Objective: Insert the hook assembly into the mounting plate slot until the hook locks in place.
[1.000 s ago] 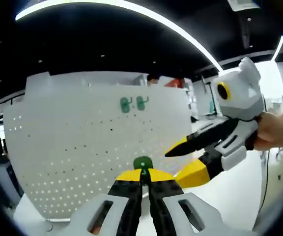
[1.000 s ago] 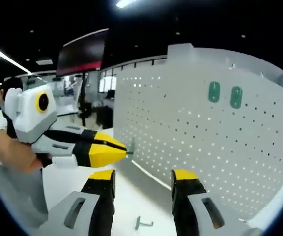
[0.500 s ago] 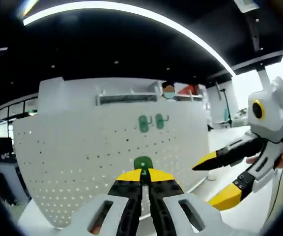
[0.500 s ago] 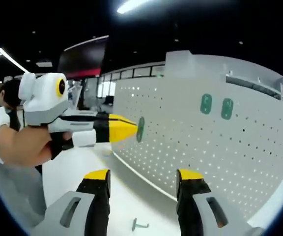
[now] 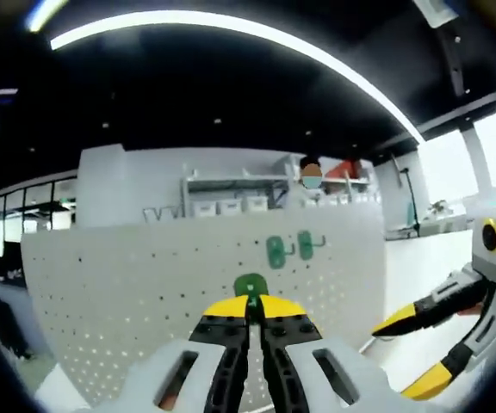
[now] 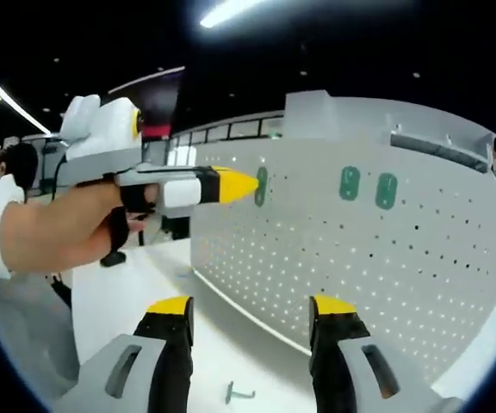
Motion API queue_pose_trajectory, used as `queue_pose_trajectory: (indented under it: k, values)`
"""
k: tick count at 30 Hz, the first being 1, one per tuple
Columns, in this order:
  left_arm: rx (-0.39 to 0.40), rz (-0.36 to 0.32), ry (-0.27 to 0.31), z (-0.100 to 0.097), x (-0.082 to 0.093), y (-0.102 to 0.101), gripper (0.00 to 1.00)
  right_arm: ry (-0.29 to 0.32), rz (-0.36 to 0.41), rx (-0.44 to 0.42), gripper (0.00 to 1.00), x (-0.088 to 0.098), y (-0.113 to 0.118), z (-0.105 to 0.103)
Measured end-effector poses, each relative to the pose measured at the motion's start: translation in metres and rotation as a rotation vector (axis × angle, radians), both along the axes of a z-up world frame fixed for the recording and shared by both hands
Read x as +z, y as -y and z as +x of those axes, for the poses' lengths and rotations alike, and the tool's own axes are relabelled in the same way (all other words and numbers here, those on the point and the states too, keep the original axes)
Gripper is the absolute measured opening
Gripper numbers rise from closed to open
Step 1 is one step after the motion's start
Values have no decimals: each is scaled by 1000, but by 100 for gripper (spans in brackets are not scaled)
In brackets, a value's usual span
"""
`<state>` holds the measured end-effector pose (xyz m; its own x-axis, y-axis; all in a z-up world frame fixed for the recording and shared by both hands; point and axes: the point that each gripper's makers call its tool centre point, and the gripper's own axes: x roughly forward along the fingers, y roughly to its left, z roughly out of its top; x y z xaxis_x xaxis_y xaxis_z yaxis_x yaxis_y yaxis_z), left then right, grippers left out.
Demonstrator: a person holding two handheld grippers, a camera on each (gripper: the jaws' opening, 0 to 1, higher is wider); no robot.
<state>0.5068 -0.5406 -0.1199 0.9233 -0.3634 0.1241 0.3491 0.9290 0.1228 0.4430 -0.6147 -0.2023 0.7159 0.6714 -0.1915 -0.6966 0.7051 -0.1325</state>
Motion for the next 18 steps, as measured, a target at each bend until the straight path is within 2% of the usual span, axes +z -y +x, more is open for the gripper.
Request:
queue_pose_trajectory:
  k: [18]
  values:
    - [102,5,60,44,31,2,3,-16,15,-24,53,-5,10,4]
